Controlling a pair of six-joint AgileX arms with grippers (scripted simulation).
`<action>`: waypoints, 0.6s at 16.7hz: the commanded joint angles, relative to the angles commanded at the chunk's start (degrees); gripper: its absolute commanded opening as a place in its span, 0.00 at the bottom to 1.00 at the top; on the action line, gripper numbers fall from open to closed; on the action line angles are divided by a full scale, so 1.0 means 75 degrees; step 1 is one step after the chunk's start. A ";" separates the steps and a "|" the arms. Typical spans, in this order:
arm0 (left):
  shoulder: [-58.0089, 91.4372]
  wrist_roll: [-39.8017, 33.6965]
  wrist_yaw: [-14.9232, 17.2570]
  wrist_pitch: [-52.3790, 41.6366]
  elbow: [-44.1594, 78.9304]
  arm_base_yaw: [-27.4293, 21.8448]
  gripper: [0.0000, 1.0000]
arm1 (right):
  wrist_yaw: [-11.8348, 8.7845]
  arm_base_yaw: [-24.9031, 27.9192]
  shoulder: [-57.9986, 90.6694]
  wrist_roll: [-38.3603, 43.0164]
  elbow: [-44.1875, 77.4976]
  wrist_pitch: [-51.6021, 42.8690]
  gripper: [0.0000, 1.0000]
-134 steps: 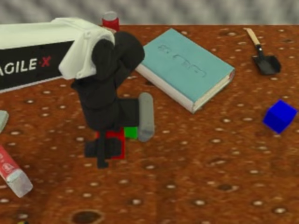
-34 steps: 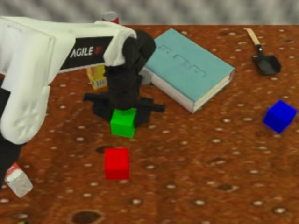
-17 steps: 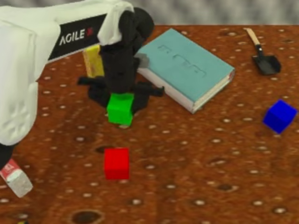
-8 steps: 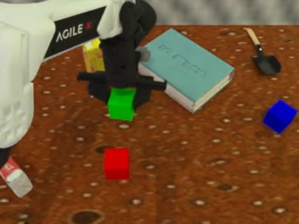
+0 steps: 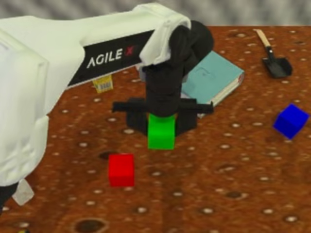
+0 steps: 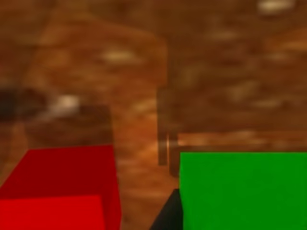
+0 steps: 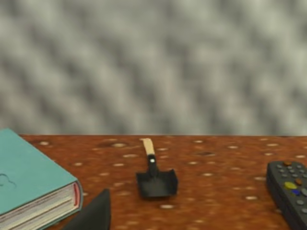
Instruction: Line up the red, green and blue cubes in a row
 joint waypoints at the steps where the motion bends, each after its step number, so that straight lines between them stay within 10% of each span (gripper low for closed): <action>1: -0.0092 -0.0353 -0.0008 0.0003 -0.0095 -0.0203 0.00 | 0.0000 0.0000 0.0000 0.0000 0.0000 0.0000 1.00; 10: -0.0312 -0.1163 -0.0028 0.0056 -0.0339 -0.0666 0.00 | 0.0000 0.0000 0.0000 0.0000 0.0000 0.0000 1.00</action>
